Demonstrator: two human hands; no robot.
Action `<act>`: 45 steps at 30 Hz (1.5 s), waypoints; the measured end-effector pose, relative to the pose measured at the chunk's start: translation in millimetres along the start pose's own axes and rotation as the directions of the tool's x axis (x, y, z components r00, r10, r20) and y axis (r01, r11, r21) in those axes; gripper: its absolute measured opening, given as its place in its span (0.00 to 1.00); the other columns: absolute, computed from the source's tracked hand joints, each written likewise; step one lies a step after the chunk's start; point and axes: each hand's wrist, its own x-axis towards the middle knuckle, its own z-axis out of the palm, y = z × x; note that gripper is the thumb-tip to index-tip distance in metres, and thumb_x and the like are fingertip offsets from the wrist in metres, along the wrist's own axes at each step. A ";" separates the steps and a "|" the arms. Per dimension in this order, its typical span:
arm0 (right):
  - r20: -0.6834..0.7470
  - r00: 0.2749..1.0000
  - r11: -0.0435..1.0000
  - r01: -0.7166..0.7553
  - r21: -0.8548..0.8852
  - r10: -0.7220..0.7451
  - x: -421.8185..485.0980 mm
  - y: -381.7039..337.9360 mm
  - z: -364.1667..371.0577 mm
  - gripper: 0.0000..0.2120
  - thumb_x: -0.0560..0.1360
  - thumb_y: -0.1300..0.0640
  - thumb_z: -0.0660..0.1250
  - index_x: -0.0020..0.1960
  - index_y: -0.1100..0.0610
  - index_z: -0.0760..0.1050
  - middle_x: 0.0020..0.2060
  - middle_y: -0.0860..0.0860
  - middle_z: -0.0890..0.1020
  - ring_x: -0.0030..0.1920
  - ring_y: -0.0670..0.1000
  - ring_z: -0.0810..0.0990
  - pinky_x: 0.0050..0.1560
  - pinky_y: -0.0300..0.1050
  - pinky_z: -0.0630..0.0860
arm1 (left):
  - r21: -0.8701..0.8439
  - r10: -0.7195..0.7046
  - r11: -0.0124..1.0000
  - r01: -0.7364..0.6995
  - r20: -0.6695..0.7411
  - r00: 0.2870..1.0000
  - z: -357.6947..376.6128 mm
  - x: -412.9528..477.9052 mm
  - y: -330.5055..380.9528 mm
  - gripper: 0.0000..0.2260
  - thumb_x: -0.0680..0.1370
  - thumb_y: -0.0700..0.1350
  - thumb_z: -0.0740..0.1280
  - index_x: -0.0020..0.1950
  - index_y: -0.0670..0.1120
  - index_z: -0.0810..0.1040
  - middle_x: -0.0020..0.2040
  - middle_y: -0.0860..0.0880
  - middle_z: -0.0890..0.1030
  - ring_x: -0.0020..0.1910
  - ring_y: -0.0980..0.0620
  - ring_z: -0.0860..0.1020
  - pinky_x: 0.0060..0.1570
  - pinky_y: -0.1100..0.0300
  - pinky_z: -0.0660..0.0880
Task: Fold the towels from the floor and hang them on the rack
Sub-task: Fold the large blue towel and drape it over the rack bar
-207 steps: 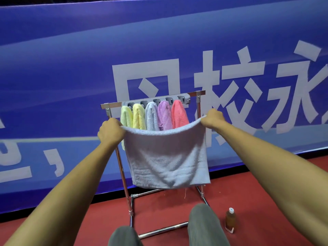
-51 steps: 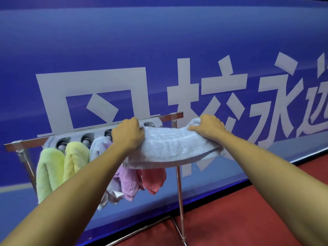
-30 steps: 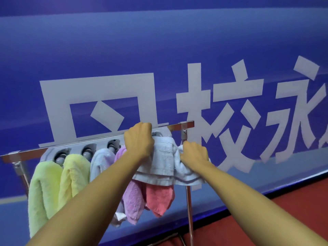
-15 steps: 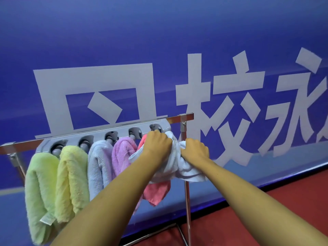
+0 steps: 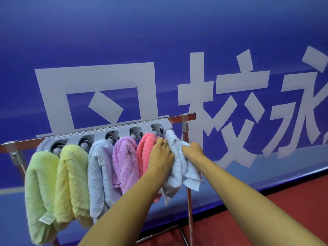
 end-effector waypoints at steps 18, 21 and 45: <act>-0.260 0.945 0.978 0.209 0.020 -0.197 16.4 -6.2 12.0 0.22 0.69 0.35 0.70 0.39 0.55 0.82 0.34 0.50 0.84 0.38 0.52 0.83 0.42 0.49 0.82 | -0.002 0.041 0.999 -0.042 0.291 0.956 25.9 32.0 22.1 0.19 0.83 0.51 0.59 0.72 0.48 0.73 0.68 0.48 0.78 0.72 0.42 0.70 0.75 0.38 0.54; -0.221 0.951 0.975 0.223 0.006 -0.216 14.8 -12.5 8.9 0.19 0.72 0.39 0.71 0.42 0.56 0.82 0.38 0.51 0.85 0.40 0.53 0.83 0.42 0.48 0.80 | 0.011 0.023 1.000 -0.027 0.229 0.973 30.1 29.5 21.0 0.16 0.83 0.50 0.59 0.68 0.49 0.76 0.64 0.47 0.80 0.67 0.42 0.73 0.72 0.41 0.59; -0.168 0.743 0.675 0.459 -0.577 -0.648 -64.7 -56.9 17.9 0.12 0.79 0.48 0.64 0.56 0.56 0.74 0.52 0.55 0.82 0.50 0.59 0.81 0.45 0.50 0.78 | 0.133 0.083 0.987 -0.088 0.041 0.996 12.3 12.4 -5.7 0.25 0.81 0.57 0.59 0.79 0.56 0.64 0.76 0.58 0.69 0.78 0.50 0.58 0.76 0.51 0.50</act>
